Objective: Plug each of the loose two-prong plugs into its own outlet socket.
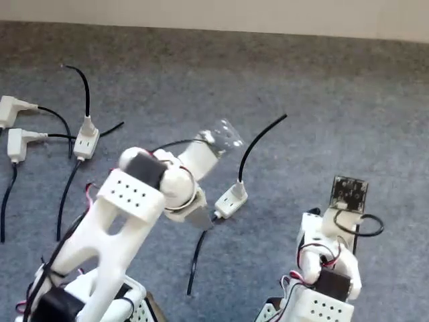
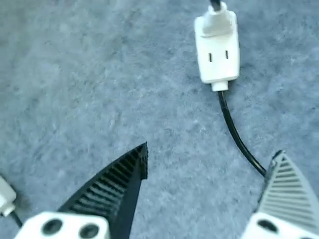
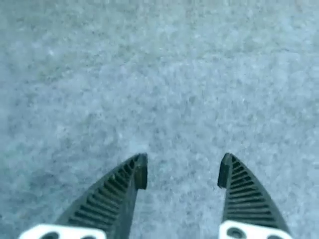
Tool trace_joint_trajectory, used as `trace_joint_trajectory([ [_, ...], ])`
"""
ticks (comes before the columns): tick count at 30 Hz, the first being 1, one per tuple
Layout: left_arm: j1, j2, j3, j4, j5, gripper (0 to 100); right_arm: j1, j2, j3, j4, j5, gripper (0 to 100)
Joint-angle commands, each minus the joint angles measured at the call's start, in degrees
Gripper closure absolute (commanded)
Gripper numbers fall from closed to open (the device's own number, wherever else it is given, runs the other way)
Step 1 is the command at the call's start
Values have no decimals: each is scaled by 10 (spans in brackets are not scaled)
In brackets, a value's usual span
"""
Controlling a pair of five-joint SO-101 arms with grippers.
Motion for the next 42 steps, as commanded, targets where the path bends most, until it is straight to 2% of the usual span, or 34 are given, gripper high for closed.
trace_joint_trajectory([
  [1, 13, 32, 11, -57, -11, 632, 20, -2, 32, -29, 6, 771],
  [10, 81, 138, 41, -178, -11, 632, 32, -23, 61, -46, 6, 771],
  [14, 116, 166, 36, -200, -9, 632, 32, -23, 64, -46, 6, 771],
  [18, 117, 204, 15, -223, 2, 639, 32, -23, 64, -46, 6, 771],
  [23, 108, 276, -30, -248, 21, 733, 31, -23, 64, -44, 6, 771],
  [29, 108, 342, -75, -250, 31, 750, 31, -23, 65, -45, 8, 771],
  [31, 108, 349, -78, -250, 30, 806, 31, -23, 65, -46, 8, 771],
  [33, 106, 349, -79, -247, 29, 902, 31, -23, 65, -46, 8, 771],
  [35, 91, 347, -86, -246, 29, 1000, 30, -23, 65, -47, 8, 771],
  [39, 15, 331, -144, -188, 30, 997, 15, -23, 75, -47, 10, 771],
  [42, -68, 320, -211, -137, 25, 995, 12, -23, 77, -47, 10, 771],
])
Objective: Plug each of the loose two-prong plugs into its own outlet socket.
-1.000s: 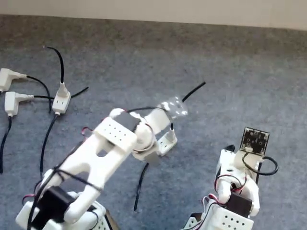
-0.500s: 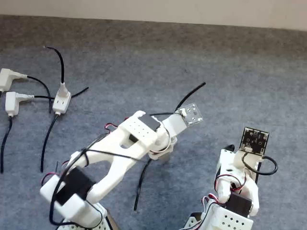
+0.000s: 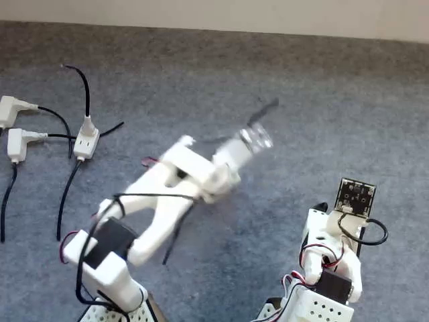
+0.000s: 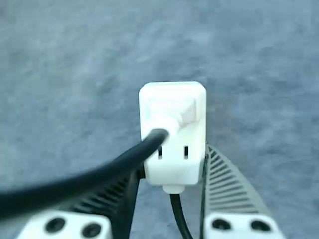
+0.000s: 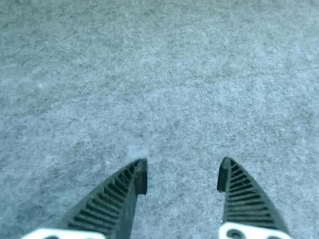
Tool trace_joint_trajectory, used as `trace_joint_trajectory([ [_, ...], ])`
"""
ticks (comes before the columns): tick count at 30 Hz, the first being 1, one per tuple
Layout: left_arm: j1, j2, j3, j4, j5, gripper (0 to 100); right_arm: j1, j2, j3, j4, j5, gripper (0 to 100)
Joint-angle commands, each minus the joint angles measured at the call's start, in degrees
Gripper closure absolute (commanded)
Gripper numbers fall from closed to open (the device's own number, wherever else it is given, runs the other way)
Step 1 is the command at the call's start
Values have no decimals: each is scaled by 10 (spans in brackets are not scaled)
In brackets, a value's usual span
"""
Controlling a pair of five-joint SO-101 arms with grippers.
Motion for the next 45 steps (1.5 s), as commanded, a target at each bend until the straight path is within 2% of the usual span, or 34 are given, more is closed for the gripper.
trace_joint_trajectory([
  [1, -131, -33, -119, 69, -15, 995, -15, -11, 69, -13, 7, 771],
  [8, -342, 82, -320, 114, -63, 995, -16, -11, 72, -13, 7, 771],
  [12, -399, 194, -431, 164, -66, 995, -16, -11, 72, -13, 7, 771],
  [18, -403, 290, -538, 208, -66, 975, -15, -11, 72, -13, 7, 771],
  [24, -403, 298, -580, 264, -66, 729, -15, -11, 72, -13, 7, 771],
  [27, -406, 298, -613, 301, -66, 681, -15, -11, 72, -13, 7, 771],
  [34, -407, 297, -741, 426, -63, 681, -15, -11, 71, -12, 4, 772],
  [37, -425, 278, -819, 442, -33, 691, -15, -11, 68, -9, 7, 848],
  [40, -443, 223, -870, 442, -6, 742, -13, -11, 57, -5, 7, 998],
  [42, -446, 172, -880, 442, -5, 786, -13, -11, 44, 9, 7, 964],
  [45, -456, 84, -880, 442, -4, 876, -13, -11, 2, 42, 7, 981],
])
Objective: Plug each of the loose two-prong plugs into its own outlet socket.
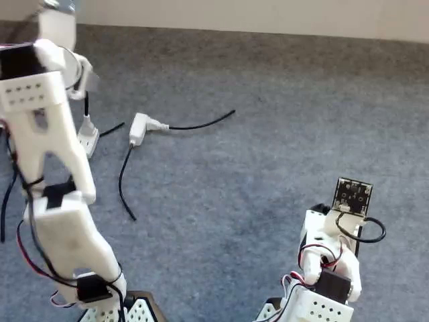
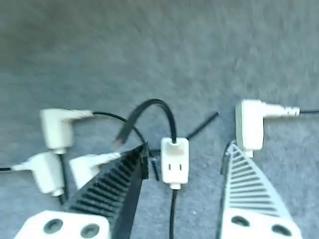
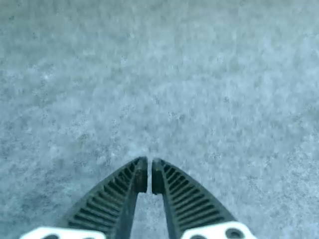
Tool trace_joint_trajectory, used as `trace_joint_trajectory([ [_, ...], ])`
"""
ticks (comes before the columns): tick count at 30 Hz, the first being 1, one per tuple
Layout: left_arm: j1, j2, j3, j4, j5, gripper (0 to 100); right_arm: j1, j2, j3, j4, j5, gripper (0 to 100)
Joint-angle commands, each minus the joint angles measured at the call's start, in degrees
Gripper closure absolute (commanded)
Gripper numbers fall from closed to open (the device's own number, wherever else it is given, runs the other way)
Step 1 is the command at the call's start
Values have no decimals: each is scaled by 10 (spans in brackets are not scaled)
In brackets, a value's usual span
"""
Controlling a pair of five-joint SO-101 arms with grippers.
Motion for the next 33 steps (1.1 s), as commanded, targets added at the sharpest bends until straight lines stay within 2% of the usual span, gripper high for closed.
trace_joint_trajectory([
  [1, -14, -154, -22, 5, 6, 904, -3, -11, -18, 36, 5, 991],
  [4, -14, -249, 32, 5, 7, 960, -5, -11, -95, 86, 4, 994],
  [9, -10, -422, 249, 5, 6, 966, -5, -11, -200, 151, 7, 994],
  [21, 73, -822, 830, -1, 4, 966, -5, -11, -175, 152, 7, 994],
  [29, 78, -1144, 1200, -144, 3, 966, -6, -11, -75, 146, 7, 994],
  [31, 78, -1222, 1248, -162, -4, 966, -6, -11, -52, 146, 7, 994],
  [33, 76, -1287, 1257, -165, -54, 966, -6, -11, -38, 146, 4, 994],
])
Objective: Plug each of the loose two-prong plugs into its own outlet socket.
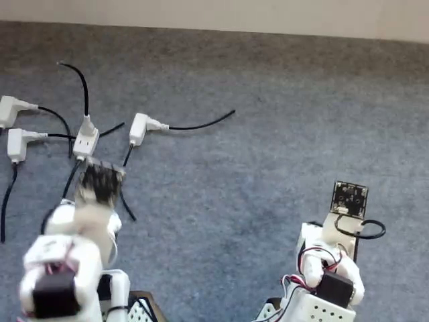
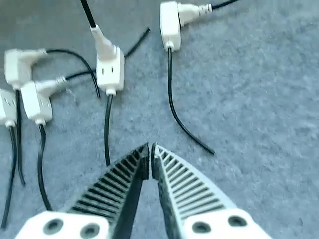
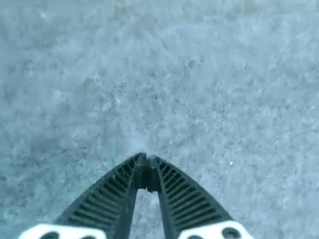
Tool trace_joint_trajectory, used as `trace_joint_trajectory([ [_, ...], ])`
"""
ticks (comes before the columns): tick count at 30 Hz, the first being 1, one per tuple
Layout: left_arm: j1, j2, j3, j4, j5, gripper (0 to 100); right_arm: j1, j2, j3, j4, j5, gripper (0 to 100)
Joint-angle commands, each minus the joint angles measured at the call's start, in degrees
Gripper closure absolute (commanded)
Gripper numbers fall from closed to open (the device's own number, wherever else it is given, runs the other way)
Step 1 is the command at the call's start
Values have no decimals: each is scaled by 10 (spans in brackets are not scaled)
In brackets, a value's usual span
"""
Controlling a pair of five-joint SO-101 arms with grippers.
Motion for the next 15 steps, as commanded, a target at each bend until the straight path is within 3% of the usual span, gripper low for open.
trace_joint_trajectory([
  [1, 6, -157, 60, -26, -76, 966, -6, -6, 10, -2, 2, 994],
  [8, -26, -163, 174, -57, -97, 966, -5, -7, 51, -2, 1, 994],
  [15, -108, -163, 353, -177, -98, 966, -4, -7, 135, -49, 1, 994],
])
